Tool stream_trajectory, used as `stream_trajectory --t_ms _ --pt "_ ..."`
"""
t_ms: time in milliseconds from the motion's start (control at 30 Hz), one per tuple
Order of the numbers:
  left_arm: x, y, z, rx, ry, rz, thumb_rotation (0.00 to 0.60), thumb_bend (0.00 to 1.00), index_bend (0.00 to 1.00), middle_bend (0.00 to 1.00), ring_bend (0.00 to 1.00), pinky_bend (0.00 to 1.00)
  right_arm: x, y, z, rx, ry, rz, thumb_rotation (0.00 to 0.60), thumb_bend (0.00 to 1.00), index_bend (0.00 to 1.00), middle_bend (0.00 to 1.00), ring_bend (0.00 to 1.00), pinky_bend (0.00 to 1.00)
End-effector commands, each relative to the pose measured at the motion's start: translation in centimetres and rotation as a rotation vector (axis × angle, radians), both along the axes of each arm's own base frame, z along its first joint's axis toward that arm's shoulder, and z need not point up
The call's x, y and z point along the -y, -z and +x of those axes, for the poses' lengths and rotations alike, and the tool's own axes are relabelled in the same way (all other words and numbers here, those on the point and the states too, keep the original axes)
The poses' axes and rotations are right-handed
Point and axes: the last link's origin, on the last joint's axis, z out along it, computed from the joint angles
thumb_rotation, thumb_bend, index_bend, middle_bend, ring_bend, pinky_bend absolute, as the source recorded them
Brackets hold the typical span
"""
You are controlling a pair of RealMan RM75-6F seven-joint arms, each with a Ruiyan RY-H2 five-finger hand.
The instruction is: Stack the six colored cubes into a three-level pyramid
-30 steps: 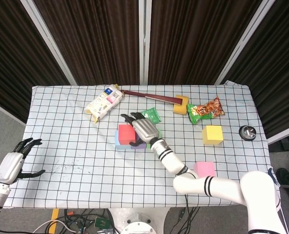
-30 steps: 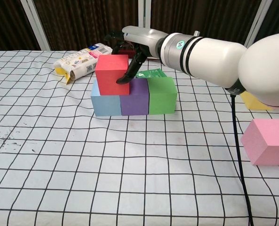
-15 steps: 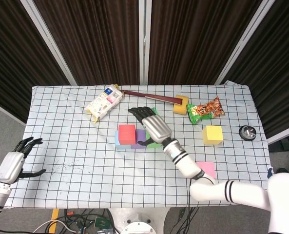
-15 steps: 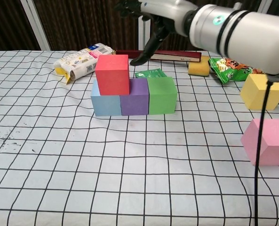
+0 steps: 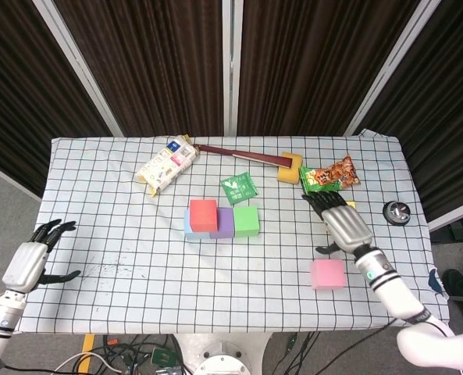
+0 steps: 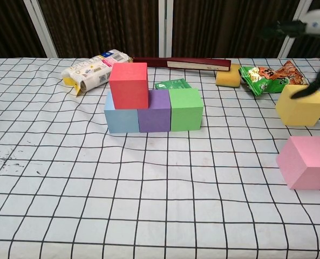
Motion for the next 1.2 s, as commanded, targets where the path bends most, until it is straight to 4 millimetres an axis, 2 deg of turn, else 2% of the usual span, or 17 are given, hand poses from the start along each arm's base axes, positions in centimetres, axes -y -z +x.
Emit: stream_trajectory --t_ms 33,167,367,633,933,1000,1200 --pt "0.2 0.5 -0.1 0.004 -0.008 -0.014 0.600 0.03 0.13 0.19 0.07 0.12 -3.2 -0.2 -2.7 -0.024 0.052 0.035 0.600 0.00 0.00 0.06 0.00 0.00" --pt "0.3 0.9 0.0 0.002 -0.005 -0.028 0.600 0.03 0.13 0.19 0.07 0.12 -5.7 -0.1 -4.8 -0.053 0.066 0.058 0.600 0.00 0.00 0.08 0.00 0.00" --pt "0.3 1.1 0.4 0.007 0.007 -0.031 0.600 0.03 0.13 0.19 0.07 0.12 -7.7 0.6 -6.5 -0.065 0.073 0.081 0.600 0.00 0.00 0.10 0.00 0.00" --pt "0.4 1.7 0.3 0.007 0.004 -0.044 0.600 0.03 0.13 0.19 0.07 0.12 -6.9 2.4 -7.8 -0.070 0.060 0.067 0.600 0.00 0.00 0.18 0.00 0.00" --pt "0.5 1.6 0.0 0.011 -0.004 -0.036 0.600 0.03 0.13 0.19 0.07 0.12 -6.9 4.1 -7.7 -0.057 0.043 0.105 0.600 0.01 0.00 0.22 0.00 0.00" --pt "0.6 1.6 -0.1 0.012 -0.007 -0.038 0.600 0.03 0.13 0.19 0.07 0.12 -6.9 4.3 -7.7 -0.056 0.043 0.094 0.600 0.03 0.00 0.25 0.00 0.00" --pt "0.5 1.7 -0.3 0.014 -0.011 -0.038 0.600 0.03 0.13 0.19 0.07 0.12 -6.5 4.4 -7.5 -0.049 0.040 0.051 0.600 0.11 0.00 0.43 0.00 0.00"
